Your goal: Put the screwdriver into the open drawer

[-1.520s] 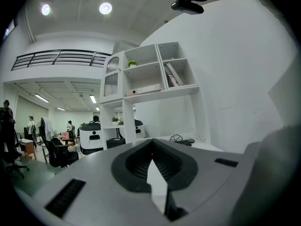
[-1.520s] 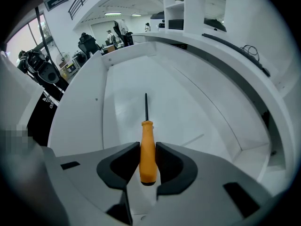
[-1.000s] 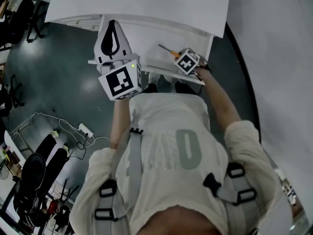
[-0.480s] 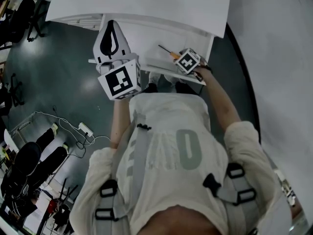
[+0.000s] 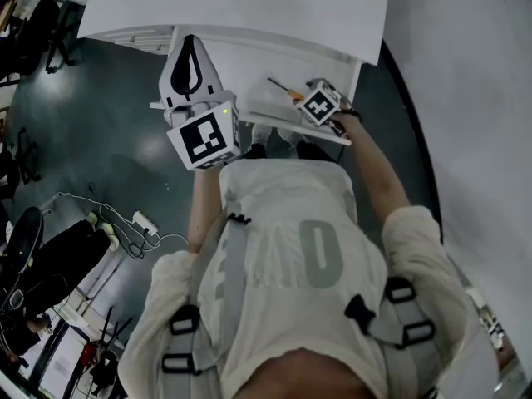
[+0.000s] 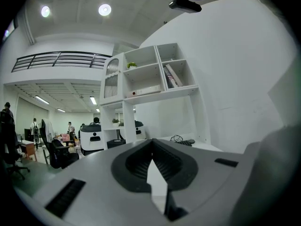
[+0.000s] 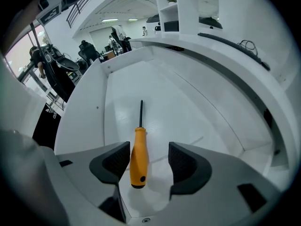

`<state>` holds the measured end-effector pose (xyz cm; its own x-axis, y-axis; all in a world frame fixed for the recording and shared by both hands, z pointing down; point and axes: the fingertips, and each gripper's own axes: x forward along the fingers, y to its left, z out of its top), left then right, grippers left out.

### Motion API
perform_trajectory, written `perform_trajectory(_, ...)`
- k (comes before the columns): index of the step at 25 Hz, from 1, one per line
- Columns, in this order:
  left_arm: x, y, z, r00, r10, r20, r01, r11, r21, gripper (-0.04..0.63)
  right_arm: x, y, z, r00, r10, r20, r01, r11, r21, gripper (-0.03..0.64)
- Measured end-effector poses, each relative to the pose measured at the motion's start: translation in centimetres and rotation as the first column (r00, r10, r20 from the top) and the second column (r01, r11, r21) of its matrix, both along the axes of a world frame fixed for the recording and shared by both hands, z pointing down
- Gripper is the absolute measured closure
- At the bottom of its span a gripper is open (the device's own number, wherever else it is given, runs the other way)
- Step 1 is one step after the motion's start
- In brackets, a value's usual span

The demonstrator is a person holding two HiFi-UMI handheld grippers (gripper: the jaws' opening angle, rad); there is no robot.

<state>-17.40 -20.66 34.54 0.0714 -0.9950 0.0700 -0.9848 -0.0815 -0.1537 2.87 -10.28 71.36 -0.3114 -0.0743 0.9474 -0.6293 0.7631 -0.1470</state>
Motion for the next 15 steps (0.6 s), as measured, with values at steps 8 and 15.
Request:
perform_trajectory(8,-0.10,0.19,0.42,1.000,0.001,-0.004,-0.001,1.000,-0.005,0.589,-0.24,0.17,0.28,1.000,-0.014,-0.007,0.014,1.000,0.014,0.382)
perform_trajectory(15,-0.16,0.54,-0.23,1.000,0.000,-0.008,0.000,1.000,0.005,0.589,-0.47,0.76,-0.36,0.999,-0.040,0.000,0.040,0.999,0.009,0.382)
